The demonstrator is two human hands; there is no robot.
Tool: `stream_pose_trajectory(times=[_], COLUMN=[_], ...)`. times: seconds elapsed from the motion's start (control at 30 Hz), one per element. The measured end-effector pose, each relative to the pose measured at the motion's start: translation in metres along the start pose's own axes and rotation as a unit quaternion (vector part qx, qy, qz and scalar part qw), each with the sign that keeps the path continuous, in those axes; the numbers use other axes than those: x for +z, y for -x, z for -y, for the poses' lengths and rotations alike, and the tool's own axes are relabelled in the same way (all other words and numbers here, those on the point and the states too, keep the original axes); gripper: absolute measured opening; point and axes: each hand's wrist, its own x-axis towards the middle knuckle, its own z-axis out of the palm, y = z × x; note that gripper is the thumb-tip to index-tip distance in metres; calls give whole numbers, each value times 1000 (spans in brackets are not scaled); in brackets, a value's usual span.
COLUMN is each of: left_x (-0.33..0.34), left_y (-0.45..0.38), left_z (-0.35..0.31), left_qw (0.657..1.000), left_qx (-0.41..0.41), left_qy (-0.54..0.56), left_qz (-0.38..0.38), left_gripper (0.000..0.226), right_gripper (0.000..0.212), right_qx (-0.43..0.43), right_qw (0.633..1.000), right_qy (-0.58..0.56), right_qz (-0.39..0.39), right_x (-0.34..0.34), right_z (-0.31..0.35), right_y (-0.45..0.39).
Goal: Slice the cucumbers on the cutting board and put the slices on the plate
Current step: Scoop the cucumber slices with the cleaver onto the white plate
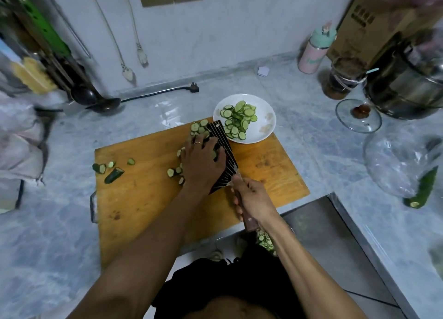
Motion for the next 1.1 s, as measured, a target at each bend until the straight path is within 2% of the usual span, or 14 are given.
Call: stream_pose_trajectory(times=[0.13, 0.4, 0.53, 0.7, 0.9, 1.1], left_x=[7, 56, 74, 87, 94, 88], left_y=[-30, -90, -108, -118, -128, -121], left_z=[-30, -94, -109, -110, -75, -64], left_qw=[1000, 993, 992, 991, 987, 982], left_qx=[25, 108, 118, 129, 159, 181], left_qy=[1, 27, 37, 23, 8, -7], left_qz=[8, 31, 31, 16, 15, 51], left_gripper=[44, 47, 48, 46, 40, 29], right_gripper=[38, 44, 47, 44, 53, 41], right_qx=[-12, -7, 0, 7, 2, -27], right_qw=[1000, 994, 993, 992, 988, 976], right_qy=[-3, 30, 32, 60, 125, 203], right_qz=[-17, -104, -113, -112, -92, -75], right_x=[-24, -84, -104, -117, -142, -159], right_z=[21, 55, 63, 69, 69, 79], right_y=[-14, -48, -63, -73, -90, -94])
